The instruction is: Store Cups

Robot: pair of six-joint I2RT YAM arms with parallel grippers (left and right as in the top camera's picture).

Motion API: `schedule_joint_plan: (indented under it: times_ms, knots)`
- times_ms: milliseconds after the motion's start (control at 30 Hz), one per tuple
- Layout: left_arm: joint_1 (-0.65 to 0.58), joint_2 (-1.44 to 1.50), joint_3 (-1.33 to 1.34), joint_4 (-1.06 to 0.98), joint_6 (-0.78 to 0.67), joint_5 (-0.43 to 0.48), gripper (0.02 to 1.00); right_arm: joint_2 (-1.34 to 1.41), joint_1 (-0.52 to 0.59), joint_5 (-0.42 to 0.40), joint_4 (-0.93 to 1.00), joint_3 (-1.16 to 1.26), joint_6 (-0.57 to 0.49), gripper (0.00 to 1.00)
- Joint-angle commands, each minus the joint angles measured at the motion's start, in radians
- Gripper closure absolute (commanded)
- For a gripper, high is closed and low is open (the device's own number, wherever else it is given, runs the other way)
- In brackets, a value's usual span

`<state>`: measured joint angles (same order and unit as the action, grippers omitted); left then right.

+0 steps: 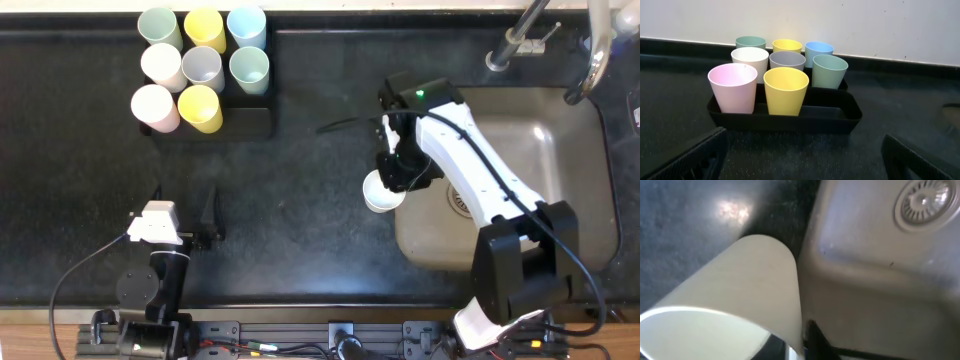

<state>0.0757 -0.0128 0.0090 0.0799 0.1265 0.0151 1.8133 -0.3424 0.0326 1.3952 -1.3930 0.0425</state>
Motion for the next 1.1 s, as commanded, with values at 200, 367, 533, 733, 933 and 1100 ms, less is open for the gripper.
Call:
schedule_joint_plan:
  times_ms: [200,367,533,733,933,1100]
  knots:
    - [-0.009,0.01,-0.001,0.005,-0.018,-0.001,0.018,-0.014,-0.007,0.014,-0.014,-0.006,0.003,0.956]
    - [-0.009,0.01,-0.001,0.005,-0.018,-0.001,0.018,-0.115,-0.022,0.023,-0.002,-0.148,0.066,0.956]
    - [-0.009,0.01,-0.001,0.005,-0.018,-0.001,0.018,-0.122,-0.057,0.016,0.025,-0.466,0.187,0.958]
    - [-0.009,0.01,-0.001,0.005,-0.018,-0.001,0.02,0.027,-0.181,0.012,0.008,-0.781,0.214,0.958]
    - [-0.009,0.01,-0.001,0.005,-0.018,-0.001,0.02,0.222,-0.267,0.019,0.009,-0.966,0.224,0.956]
    - [-0.009,0.01,-0.001,0.005,-0.018,-0.001,0.018,0.349,-0.292,0.019,-0.031,-0.979,0.247,0.956]
